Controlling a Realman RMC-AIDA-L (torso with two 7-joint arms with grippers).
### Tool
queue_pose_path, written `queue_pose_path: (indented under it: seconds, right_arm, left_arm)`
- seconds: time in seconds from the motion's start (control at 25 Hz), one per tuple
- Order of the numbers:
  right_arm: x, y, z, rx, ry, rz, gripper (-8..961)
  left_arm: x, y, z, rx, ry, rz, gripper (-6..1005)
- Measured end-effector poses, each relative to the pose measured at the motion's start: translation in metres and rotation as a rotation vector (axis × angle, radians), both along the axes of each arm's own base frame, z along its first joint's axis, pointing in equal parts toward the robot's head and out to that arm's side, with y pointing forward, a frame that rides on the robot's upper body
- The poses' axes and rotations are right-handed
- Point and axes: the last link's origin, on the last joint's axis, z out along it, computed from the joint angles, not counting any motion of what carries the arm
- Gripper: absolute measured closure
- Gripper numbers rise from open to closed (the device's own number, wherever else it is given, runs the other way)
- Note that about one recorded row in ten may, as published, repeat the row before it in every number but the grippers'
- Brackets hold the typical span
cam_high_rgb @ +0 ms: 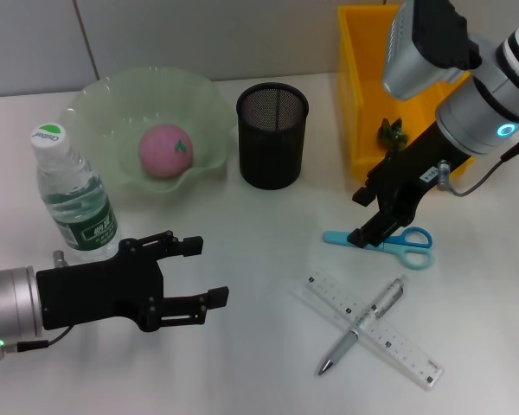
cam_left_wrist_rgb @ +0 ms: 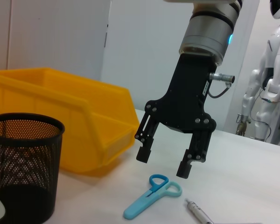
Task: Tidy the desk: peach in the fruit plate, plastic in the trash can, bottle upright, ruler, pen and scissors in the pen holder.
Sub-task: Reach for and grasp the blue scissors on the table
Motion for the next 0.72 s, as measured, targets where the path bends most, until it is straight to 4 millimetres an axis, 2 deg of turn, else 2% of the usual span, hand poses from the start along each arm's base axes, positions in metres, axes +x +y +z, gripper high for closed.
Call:
queue_pose_path:
  seconds: [0.72]
  right_arm:
    - [0.009,0.000,-0.025,-0.026,-0.165,0.065,263]
  left_arm:
    - [-0.001,0.001,-0.002,-0.005,0.000,0.022,153]
